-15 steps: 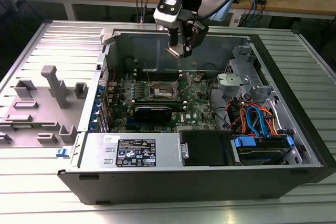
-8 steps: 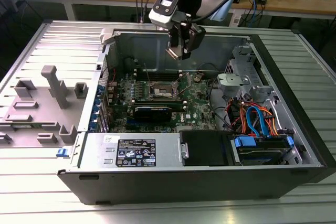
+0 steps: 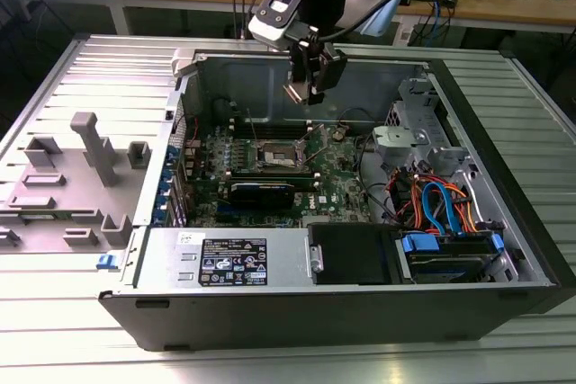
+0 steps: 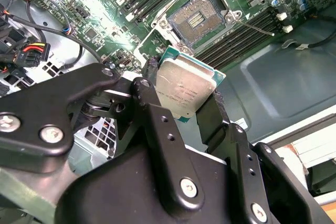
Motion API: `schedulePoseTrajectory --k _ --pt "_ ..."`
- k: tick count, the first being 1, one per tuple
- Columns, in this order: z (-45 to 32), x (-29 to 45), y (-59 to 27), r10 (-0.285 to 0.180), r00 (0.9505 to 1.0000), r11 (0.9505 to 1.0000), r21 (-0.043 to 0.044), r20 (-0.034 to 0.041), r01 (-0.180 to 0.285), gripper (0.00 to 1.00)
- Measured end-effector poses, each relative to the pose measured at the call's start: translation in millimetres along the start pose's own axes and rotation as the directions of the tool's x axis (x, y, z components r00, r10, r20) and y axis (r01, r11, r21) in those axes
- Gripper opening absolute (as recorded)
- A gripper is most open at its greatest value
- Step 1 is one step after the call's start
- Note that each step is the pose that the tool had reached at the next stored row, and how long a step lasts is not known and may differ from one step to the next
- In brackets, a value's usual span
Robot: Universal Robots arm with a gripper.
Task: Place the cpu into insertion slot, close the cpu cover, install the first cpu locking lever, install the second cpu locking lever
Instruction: 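Place the cpu into insertion slot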
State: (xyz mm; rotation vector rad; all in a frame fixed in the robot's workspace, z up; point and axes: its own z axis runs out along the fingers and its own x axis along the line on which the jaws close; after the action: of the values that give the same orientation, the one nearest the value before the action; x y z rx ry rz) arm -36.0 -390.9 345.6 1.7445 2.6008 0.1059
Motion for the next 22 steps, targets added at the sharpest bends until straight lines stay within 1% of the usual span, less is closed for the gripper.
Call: schedulePoseTrajectory --k 9,12,16,18,21,22 --pt "0.0 0.0 0.0 0.001 1.0 1.0 0.0 0.0 -0.001 0.54" --pt "0.0 0.0 0.0 0.009 1.0 1.0 -0.0003 0.0005 -0.009 0.54" --pt "0.5 0.0 0.0 0.051 0.9987 0.9987 -0.0016 0.003 -0.051 0.54" --pt "0.7 0.0 0.0 0.073 0.9973 0.9973 -0.0024 0.0043 -0.073 0.54" --pt "1.4 0.0 0.0 0.117 0.9931 0.9931 -0.0038 0.0069 -0.117 0.54" --pt "1.8 0.0 -0.1 0.138 0.9905 0.9905 -0.0046 0.008 -0.138 0.54"
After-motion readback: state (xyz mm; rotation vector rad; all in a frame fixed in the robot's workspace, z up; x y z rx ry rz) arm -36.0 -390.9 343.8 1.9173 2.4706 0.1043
